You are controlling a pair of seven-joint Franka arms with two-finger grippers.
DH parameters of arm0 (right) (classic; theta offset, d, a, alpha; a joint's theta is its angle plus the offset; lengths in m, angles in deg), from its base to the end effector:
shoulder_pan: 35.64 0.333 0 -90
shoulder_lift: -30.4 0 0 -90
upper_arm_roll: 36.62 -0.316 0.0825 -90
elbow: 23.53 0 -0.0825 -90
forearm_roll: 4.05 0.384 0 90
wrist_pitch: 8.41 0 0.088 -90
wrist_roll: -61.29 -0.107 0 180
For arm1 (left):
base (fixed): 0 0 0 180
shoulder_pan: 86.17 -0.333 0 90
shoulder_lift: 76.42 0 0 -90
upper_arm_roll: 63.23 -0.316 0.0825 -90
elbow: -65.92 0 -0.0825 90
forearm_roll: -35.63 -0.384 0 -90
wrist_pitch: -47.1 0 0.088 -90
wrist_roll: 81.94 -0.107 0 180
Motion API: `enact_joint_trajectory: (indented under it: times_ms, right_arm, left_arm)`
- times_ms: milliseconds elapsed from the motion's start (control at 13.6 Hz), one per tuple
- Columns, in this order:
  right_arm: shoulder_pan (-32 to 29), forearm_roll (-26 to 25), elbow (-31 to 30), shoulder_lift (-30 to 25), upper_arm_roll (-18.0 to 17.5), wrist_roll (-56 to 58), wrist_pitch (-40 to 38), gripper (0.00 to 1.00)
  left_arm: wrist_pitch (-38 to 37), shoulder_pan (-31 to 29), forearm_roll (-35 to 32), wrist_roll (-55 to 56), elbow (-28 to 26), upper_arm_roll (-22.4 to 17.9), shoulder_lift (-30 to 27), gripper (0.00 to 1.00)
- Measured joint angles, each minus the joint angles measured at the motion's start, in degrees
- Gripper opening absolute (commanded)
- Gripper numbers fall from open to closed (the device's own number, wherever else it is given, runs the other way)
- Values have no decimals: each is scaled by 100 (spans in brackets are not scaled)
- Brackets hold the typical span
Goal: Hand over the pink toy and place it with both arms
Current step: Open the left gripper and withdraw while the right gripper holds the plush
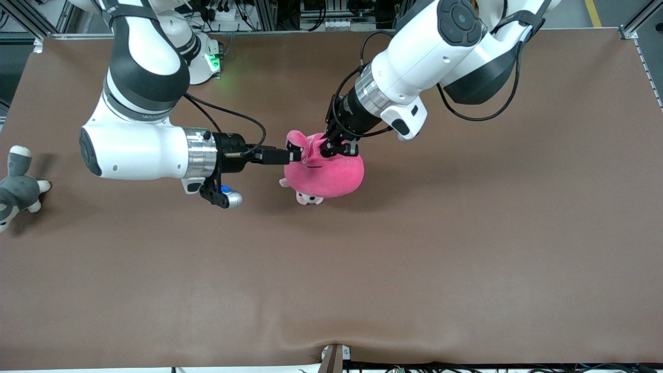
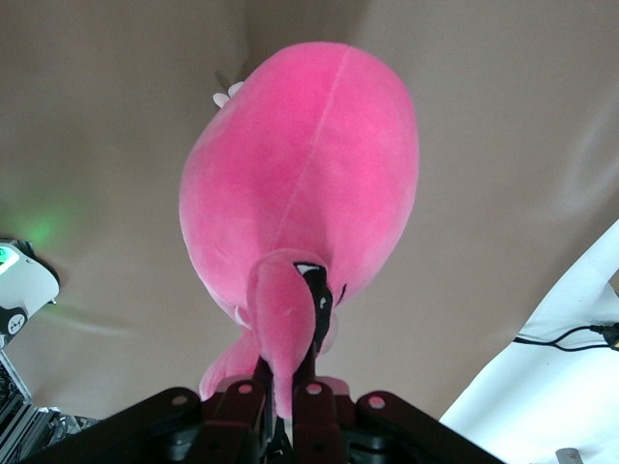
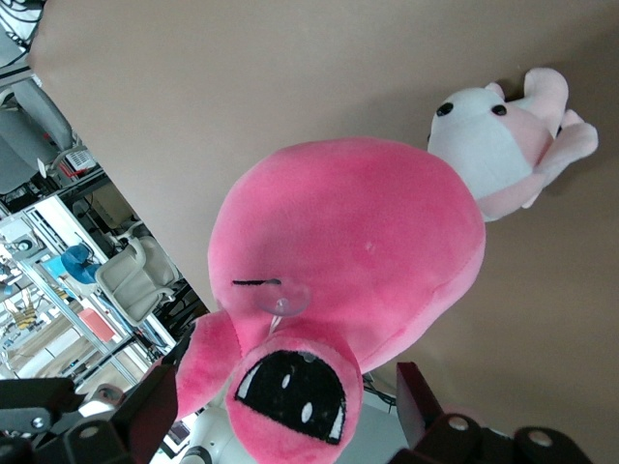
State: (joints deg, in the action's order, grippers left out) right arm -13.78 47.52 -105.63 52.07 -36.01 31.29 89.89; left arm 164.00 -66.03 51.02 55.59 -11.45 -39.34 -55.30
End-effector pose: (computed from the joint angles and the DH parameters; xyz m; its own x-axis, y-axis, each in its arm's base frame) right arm 0.5991 0.3126 0.5040 0.8550 -0.1076 -0.5073 -0.4324 -0.6880 -0.5828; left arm 0.5244 -0.4546 0.5711 -0.1895 0.8469 -0.4969 0.9818 0.1673 -0.0893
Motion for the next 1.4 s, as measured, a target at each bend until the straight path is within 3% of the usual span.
enact_joint_trajectory:
  times_ms: [441, 515, 588, 662, 735, 1029, 1103, 1250, 1324, 1397]
  right_arm:
    - [6, 0, -62, 21, -47, -153, -224, 100]
    - [7, 1, -76, 25, -66, -153, -241, 76]
    - [10, 2, -88, 26, -101, -153, -244, 36]
    - [13, 8, -95, 26, -140, -157, -244, 10]
    - [14, 21, -98, 26, -171, -169, -244, 0]
    - [1, 142, -104, 26, -174, -199, -248, 0]
    - [-10, 164, -105, 26, -172, -201, -252, 0]
    - [-30, 193, -105, 26, -166, -202, -256, 0]
    - [-43, 212, -105, 26, -163, -202, -256, 0]
    - [-59, 237, -105, 26, -160, -202, -256, 0]
  left_arm:
    - [234, 28, 0, 102, 11, 0, 5, 0]
    - [272, 40, 0, 124, 11, 0, 7, 0]
    - [296, 53, 0, 139, 11, 0, 8, 0]
    - [312, 65, 3, 153, 11, 0, 9, 0]
    - [318, 73, 17, 163, 11, 0, 11, 0]
    - [320, 77, 31, 170, 11, -7, 29, 0]
    - [321, 77, 32, 170, 11, -9, 36, 8]
    - [329, 73, 32, 170, 11, -14, 41, 83]
    - [335, 64, 32, 170, 13, -18, 41, 100]
    - [341, 47, 32, 170, 17, -24, 41, 100]
